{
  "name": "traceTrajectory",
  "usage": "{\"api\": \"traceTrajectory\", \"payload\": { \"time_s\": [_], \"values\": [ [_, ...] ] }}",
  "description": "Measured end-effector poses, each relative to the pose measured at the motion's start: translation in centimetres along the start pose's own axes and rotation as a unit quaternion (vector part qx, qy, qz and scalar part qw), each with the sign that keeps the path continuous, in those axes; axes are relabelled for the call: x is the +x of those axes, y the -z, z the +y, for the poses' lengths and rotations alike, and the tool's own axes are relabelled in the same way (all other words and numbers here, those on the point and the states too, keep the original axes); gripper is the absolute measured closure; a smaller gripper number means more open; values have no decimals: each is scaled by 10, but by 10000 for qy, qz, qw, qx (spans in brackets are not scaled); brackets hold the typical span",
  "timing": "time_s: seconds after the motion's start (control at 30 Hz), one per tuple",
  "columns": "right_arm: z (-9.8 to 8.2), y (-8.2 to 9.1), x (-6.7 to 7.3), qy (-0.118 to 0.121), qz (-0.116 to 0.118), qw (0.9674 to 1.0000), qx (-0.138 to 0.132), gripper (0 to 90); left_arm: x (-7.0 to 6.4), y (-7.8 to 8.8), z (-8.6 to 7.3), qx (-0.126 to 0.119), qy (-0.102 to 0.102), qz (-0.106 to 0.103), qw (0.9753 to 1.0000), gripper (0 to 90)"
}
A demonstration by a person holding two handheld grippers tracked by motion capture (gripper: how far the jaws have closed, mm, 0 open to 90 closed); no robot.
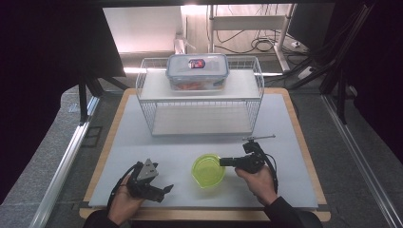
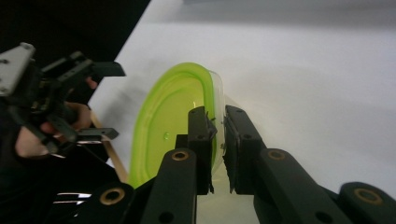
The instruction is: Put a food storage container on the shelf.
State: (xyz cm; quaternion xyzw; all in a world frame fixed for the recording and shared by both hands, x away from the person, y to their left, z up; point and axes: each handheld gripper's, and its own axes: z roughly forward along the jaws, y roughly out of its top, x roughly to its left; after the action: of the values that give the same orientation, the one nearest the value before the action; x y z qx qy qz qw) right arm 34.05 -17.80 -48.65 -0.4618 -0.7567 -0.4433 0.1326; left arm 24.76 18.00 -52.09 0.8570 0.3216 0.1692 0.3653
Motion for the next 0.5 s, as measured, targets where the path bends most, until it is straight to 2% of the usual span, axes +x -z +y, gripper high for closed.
{"api": "traceTrajectory", "payload": {
  "time_s": [0.07,0.17,0.23,0.3,0.4,0.5],
  "values": [
    [2,0,1,53,46,10000,-5,824,0,0,0,-3,1,0,10000,61],
    [3,-1,2,164,-43,9999,2,814,0,0,0,0,-1,0,10000,61],
    [4,-3,5,485,-420,9979,74,794,0,0,0,4,-8,-2,10000,61],
    [6,-5,3,602,-575,9964,125,780,0,0,0,9,-15,-1,10000,61],
    [10,-8,-1,609,-648,9960,40,709,0,0,0,7,-9,-3,10000,62],
    [17,-10,-5,619,-497,9968,-68,680,0,0,0,16,-13,-9,10000,61]
  ]
}}
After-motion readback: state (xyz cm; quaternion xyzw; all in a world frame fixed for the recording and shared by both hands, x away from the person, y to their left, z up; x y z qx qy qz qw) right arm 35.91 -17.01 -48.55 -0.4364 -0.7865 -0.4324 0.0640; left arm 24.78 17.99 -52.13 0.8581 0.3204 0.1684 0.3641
